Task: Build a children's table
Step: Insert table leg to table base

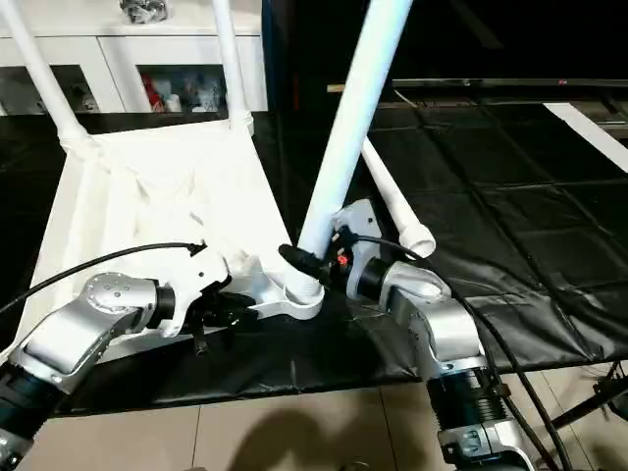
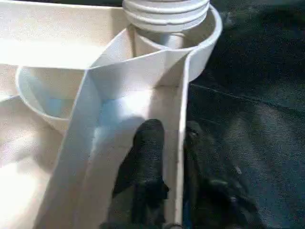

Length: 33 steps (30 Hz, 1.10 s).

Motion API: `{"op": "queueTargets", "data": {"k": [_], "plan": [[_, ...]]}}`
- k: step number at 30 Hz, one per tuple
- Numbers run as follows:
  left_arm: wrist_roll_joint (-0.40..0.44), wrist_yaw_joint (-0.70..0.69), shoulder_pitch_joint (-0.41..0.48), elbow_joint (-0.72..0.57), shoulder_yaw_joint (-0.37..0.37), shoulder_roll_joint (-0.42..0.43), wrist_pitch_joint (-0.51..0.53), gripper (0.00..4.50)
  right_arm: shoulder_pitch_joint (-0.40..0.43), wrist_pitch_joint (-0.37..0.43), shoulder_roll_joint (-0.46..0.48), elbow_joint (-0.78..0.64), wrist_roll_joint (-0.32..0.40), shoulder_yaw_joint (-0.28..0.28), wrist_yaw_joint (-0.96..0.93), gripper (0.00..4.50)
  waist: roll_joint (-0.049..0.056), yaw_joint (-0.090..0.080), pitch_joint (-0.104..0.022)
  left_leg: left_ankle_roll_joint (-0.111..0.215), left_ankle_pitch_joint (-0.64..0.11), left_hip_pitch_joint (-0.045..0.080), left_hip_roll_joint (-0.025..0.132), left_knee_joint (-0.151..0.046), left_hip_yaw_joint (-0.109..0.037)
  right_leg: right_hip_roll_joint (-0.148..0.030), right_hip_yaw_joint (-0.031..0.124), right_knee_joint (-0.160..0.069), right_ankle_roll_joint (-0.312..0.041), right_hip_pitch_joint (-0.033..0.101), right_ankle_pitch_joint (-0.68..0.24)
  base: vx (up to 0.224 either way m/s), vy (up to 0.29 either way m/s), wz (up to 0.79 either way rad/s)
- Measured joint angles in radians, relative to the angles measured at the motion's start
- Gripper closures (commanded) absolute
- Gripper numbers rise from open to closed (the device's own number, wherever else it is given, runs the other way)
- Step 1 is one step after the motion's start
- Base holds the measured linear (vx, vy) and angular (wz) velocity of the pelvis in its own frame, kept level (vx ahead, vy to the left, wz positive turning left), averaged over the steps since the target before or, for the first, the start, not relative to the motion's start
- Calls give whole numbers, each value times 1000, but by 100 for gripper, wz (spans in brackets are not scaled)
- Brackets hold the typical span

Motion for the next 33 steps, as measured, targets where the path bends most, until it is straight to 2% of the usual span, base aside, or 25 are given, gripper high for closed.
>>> {"op": "queueTargets", "data": {"k": [8, 15, 23, 29, 33], "plan": [[10, -31, -6, 27, 0, -5, -26, 450, -1, -3, -25, 1, -26, 38, 30, 259, 0, -1, 0, 0, 0, 0, 0, -1, 0, 0, 0, 0, 2, 1, 0, 0, 0, 0], [7, -59, -6, 47, 9, -10, -28, 450, -25, -30, -38, 37, -44, 62, 63, 259, 5, -3, -4, 0, 0, 1, -1, -2, 0, 0, 0, -2, 3, 4, 0, 0, 0, 0], [10, -89, -31, 119, 16, -18, -62, 450, -84, -70, -35, 132, -66, 86, 100, 259, 8, -16, -7, 0, 0, 3, -1, -2, 0, 0, 0, -2, 3, 6, -1, 0, 0, 0], [28, -96, -52, 184, 18, -36, -100, 450, -135, -121, -26, 243, -75, 93, 124, 259, 8, -21, -7, 0, 0, 16, -1, -2, -2, 0, -3, -8, 4, 16, -1, 0, 0, 0], [49, -78, -89, 264, 18, -70, -153, 450, -173, -161, -25, 319, -87, 91, 114, 259, 8, -21, -7, 0, 0, 15, -2, -3, -6, 0, -7, -16, 4, 17, -1, 0, 0, 0]]}}
